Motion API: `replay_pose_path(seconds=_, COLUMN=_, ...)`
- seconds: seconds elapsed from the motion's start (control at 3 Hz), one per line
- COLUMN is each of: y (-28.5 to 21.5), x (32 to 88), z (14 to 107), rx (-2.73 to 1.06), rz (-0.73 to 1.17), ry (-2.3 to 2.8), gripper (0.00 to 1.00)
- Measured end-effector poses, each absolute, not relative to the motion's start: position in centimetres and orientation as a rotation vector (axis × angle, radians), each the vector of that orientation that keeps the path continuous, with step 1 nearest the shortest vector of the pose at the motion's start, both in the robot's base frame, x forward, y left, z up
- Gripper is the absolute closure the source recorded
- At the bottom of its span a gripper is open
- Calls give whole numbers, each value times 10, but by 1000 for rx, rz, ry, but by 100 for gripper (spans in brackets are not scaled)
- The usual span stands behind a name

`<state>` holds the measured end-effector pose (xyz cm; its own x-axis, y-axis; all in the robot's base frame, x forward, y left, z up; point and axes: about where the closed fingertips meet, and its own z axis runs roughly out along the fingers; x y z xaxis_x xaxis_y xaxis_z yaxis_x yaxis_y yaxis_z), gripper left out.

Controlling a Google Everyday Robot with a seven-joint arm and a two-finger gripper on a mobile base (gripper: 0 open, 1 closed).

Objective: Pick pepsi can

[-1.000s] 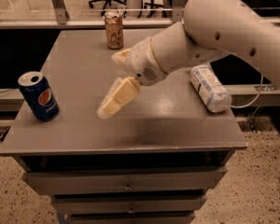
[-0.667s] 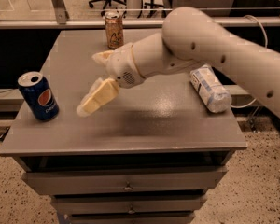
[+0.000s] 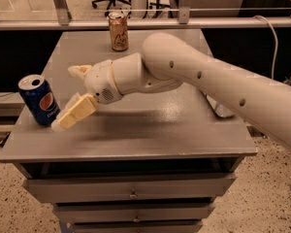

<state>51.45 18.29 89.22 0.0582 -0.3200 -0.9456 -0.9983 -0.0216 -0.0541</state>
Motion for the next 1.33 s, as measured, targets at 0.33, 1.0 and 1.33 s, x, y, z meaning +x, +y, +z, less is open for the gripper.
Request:
replay_pose_path(seconds=0.33, y=215, x=510, z=887, rx=-1456, rz=1063, ry=1328, gripper=0)
replay_pose_path(seconds=1.0, y=244, x=515, z=884, rx=-1402, rz=1084, ry=1290, gripper=16)
replay_pose_path(seconds=1.33, y=253, x=519, z=882, rx=-1367, rz=1089, ry=1292, gripper=40)
